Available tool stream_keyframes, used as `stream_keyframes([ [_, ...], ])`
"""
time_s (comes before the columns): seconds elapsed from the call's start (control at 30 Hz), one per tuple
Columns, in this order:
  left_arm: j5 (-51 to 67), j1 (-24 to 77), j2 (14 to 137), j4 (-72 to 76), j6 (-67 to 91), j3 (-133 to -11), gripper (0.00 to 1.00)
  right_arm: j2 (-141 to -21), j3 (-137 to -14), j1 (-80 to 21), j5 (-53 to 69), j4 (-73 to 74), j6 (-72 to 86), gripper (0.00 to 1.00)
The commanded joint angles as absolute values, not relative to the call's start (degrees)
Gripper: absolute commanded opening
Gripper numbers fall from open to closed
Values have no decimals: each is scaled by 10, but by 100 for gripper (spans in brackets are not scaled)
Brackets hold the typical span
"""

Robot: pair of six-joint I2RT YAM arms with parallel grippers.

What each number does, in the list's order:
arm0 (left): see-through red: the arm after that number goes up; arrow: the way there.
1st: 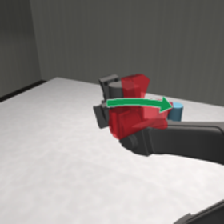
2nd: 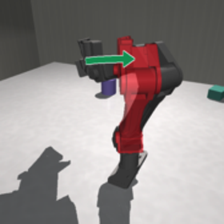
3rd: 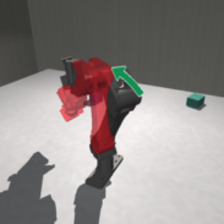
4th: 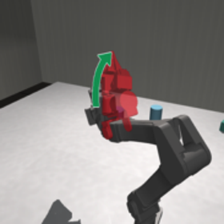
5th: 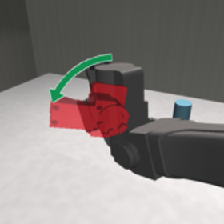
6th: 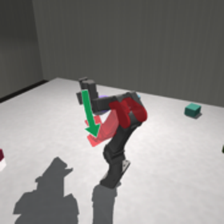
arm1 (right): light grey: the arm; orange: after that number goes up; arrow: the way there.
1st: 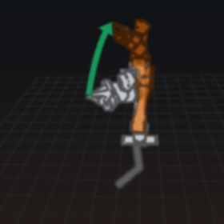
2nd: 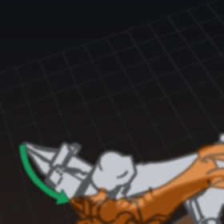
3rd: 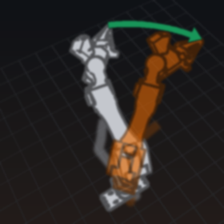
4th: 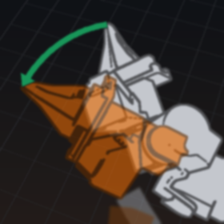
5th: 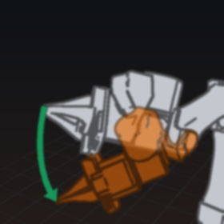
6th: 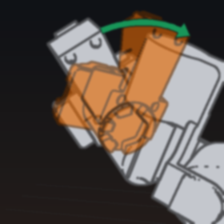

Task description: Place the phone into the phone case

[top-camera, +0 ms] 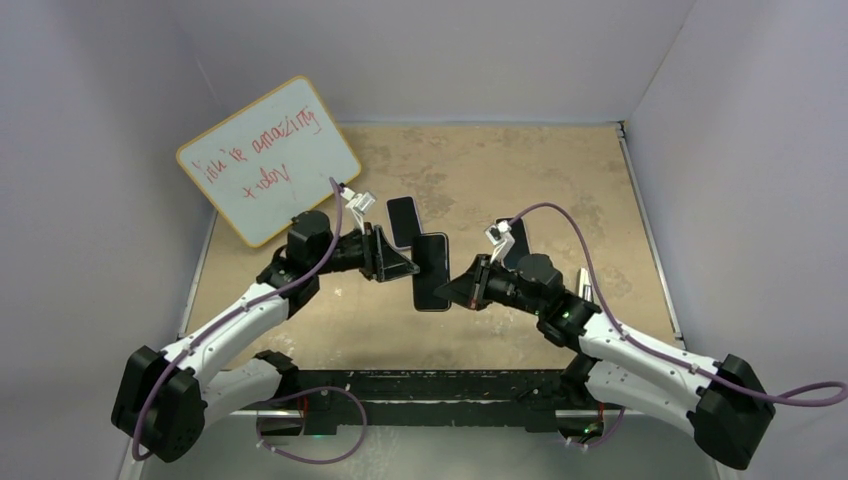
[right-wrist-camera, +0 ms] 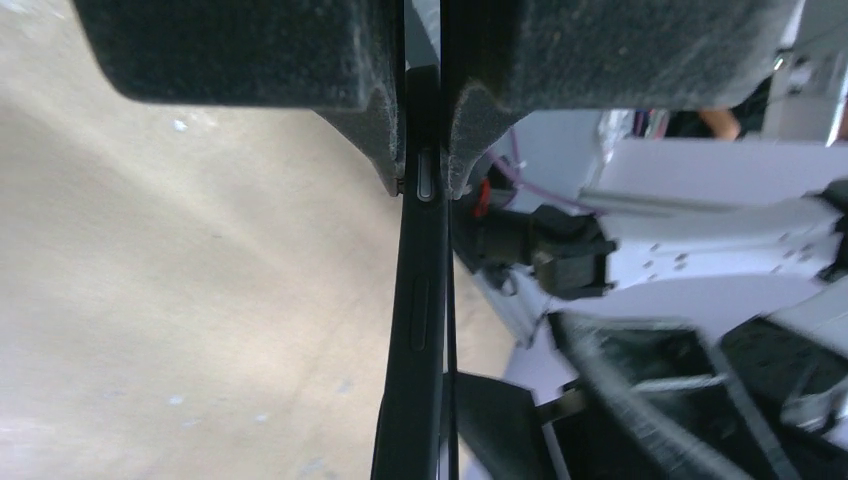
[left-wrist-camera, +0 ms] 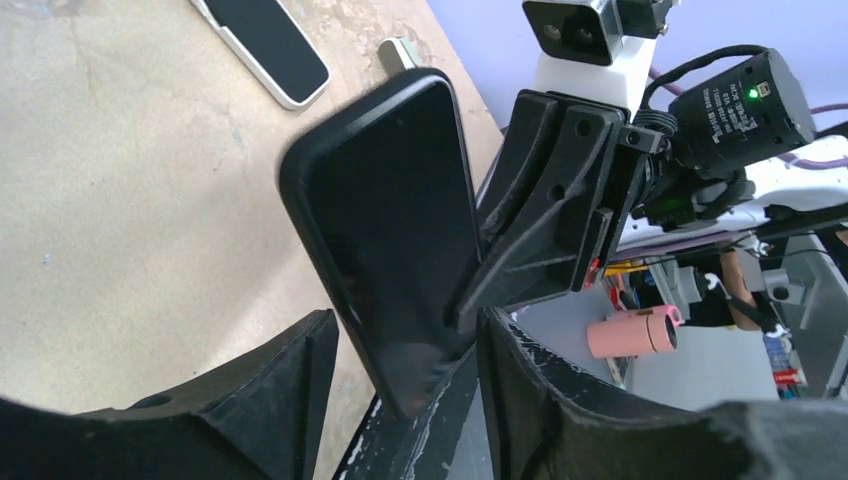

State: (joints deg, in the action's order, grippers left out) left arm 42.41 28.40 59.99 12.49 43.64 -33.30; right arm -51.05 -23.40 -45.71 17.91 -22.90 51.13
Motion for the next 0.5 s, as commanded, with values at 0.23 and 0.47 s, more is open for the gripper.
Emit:
stream_keyframes([
  [0.23,325,283,560,-94,262,-430,87,-618,-368,-390,52,-39,393,0],
  [0.47,253,283,545,-183,179,-451,89,-744,-432,-295,137,-25,340,0],
])
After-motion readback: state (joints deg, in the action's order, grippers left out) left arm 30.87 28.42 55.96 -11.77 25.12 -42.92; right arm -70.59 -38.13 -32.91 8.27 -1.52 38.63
